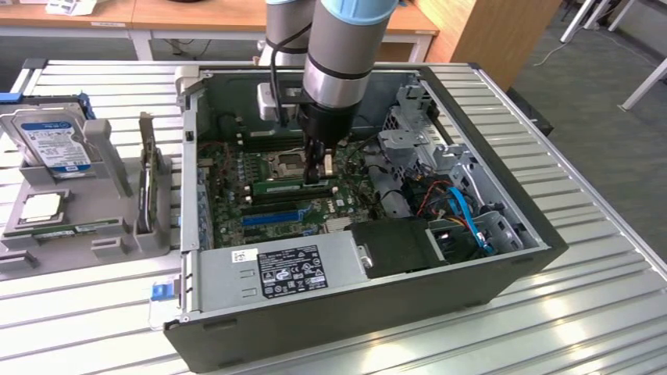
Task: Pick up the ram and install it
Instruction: 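Insert the ram into the slot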
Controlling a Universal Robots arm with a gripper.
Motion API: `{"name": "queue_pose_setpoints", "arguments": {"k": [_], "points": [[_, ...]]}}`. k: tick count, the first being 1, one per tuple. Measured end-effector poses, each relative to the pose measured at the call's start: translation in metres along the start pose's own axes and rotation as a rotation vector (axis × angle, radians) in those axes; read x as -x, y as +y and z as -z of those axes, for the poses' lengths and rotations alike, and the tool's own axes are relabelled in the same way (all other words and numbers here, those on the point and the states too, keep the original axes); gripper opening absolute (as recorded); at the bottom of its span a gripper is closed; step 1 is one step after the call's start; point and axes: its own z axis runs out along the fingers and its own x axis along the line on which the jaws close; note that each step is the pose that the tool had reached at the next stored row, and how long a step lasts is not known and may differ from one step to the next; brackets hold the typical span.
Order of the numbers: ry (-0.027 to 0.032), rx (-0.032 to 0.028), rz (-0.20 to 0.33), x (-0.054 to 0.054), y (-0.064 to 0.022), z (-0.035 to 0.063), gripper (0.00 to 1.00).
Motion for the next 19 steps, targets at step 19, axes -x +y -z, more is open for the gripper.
{"name": "queue_pose_setpoints", "arguments": {"k": [19], "points": [[-0.0001, 0.0000, 0.000, 0.0000, 0.0008, -0.0030, 0.11]]}}
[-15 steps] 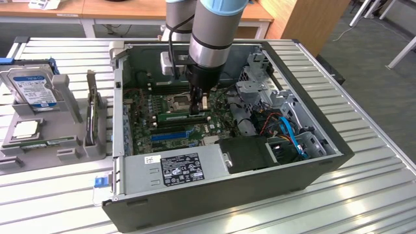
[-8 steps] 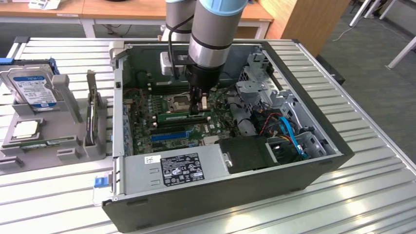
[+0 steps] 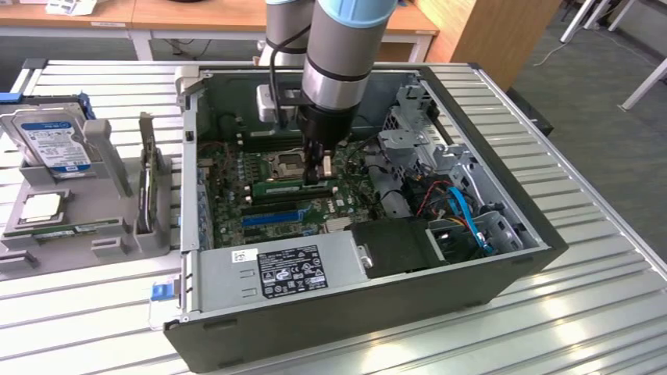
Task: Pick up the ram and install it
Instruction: 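Insert the ram into the slot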
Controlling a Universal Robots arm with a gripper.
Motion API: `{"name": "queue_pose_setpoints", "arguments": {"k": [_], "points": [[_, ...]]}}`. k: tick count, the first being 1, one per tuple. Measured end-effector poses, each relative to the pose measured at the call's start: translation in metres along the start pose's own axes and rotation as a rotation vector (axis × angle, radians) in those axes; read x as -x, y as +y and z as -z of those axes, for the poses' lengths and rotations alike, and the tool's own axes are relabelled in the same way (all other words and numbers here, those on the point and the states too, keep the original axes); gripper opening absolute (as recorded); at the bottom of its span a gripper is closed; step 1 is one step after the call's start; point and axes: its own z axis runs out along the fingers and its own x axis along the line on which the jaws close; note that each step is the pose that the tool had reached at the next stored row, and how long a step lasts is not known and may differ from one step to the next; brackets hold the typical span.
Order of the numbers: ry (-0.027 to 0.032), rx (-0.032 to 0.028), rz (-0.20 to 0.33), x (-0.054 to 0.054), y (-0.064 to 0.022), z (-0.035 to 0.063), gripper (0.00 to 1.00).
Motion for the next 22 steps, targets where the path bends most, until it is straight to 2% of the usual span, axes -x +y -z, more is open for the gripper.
{"name": "queue_pose_setpoints", "arguments": {"k": [22], "points": [[0.0000, 0.0000, 0.000, 0.0015, 0.0001, -0.0038, 0.11]]}}
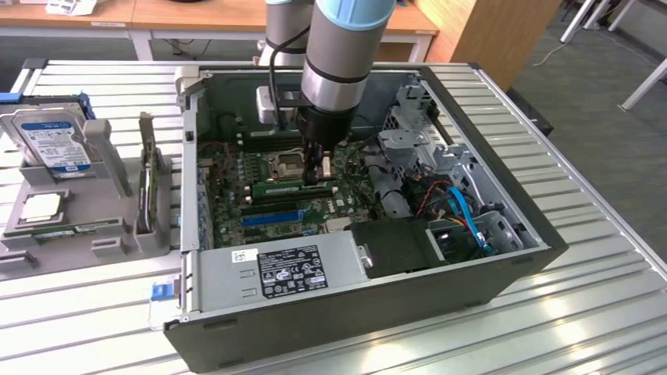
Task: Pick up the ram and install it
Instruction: 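Insert the ram into the slot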
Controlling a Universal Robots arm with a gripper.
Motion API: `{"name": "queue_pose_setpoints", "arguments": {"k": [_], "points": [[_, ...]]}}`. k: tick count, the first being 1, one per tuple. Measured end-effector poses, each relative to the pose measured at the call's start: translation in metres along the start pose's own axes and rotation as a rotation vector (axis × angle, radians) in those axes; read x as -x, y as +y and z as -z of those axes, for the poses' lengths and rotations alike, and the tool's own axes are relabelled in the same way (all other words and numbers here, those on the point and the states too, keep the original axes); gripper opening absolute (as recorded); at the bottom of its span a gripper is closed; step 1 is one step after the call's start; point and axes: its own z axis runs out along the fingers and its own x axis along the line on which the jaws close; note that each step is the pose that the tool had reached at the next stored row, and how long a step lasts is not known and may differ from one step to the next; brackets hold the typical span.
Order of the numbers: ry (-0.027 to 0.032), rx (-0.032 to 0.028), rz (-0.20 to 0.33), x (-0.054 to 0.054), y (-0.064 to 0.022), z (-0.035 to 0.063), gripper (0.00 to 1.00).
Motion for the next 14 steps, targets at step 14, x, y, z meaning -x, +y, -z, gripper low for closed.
{"name": "queue_pose_setpoints", "arguments": {"k": [14], "points": [[-0.0002, 0.0000, 0.000, 0.0009, 0.0002, -0.0022, 0.11]]}}
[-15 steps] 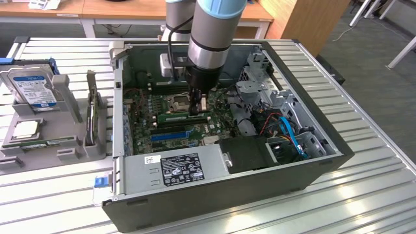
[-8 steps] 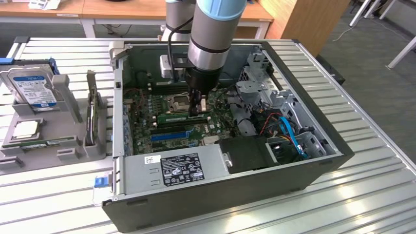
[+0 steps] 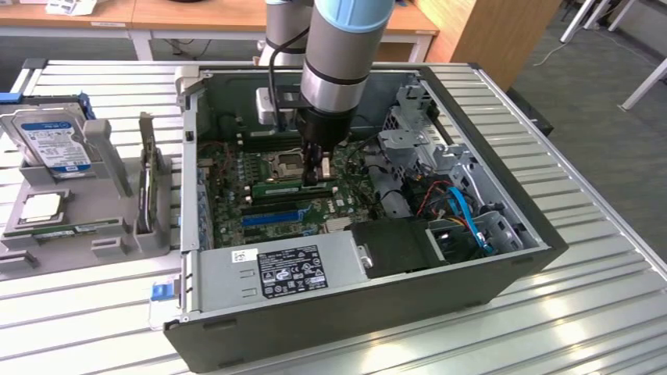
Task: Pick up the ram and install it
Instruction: 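Insert the ram into the slot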
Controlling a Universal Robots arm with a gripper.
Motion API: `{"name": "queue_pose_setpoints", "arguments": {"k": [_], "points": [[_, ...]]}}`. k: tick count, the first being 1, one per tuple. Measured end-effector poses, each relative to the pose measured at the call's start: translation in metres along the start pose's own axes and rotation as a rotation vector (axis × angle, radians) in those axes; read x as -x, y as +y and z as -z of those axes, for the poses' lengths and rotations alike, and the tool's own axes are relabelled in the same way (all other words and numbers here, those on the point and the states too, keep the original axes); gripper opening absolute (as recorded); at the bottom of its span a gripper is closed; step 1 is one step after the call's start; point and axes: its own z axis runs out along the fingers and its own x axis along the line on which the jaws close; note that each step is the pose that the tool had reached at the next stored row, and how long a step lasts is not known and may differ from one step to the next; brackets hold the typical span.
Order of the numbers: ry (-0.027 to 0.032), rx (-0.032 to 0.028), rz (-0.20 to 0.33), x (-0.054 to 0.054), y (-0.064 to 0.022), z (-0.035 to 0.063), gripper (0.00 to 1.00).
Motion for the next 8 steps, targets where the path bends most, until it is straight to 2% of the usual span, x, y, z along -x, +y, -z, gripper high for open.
{"name": "queue_pose_setpoints", "arguments": {"k": [8], "points": [[0.0003, 0.0004, 0.005, 0.0000, 0.0000, 0.0000, 0.11]]}}
